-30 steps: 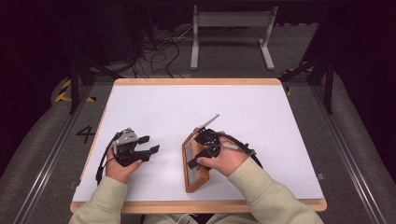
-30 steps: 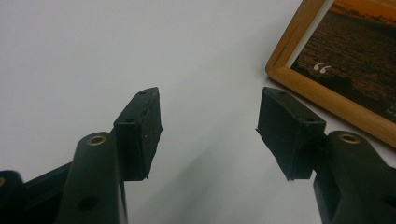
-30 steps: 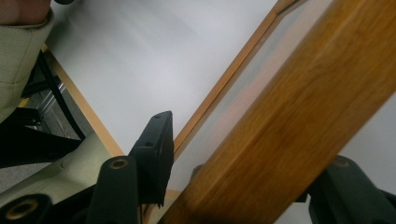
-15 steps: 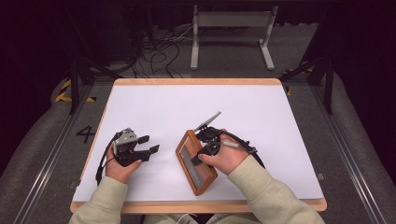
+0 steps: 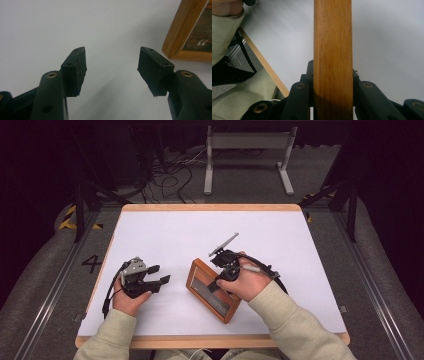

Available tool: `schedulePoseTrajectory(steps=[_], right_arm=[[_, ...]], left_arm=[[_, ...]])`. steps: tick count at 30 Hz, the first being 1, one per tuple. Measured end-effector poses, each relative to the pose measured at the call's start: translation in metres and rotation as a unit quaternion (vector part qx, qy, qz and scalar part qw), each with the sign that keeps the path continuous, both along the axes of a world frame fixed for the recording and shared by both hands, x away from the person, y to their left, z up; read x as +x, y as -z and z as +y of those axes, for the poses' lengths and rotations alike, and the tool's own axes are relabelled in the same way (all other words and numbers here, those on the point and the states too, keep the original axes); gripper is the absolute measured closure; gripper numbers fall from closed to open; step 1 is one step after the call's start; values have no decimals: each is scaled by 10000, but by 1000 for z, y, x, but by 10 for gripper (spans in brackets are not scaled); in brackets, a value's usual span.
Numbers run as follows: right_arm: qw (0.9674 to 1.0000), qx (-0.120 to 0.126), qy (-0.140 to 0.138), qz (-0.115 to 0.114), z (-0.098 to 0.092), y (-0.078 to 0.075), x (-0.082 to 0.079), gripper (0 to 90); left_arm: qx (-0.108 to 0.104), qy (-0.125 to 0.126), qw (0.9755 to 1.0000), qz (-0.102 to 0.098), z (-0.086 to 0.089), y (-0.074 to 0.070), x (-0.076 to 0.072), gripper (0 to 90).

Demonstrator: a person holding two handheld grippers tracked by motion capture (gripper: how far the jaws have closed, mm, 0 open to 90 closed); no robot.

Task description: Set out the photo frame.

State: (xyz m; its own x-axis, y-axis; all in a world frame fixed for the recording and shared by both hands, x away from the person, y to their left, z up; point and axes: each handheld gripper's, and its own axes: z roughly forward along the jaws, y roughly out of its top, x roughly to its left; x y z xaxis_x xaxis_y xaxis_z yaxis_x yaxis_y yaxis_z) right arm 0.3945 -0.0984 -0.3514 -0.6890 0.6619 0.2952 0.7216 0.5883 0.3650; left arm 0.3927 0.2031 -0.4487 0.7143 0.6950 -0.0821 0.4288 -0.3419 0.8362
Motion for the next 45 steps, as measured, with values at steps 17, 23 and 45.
schedulePoseTrajectory(steps=[17,23,45], right_arm=[[9895,-272,-1226,-719,-22,-41,31,736],[9747,-502,-1947,-979,-24,-46,44,736],[9275,-728,-3488,-1130,-29,-19,83,738]], left_arm=[[5,-101,9999,-15,7,1,-5,404],[-10,-147,9999,2,10,1,-7,404],[-35,-138,9999,20,10,2,-5,404]])
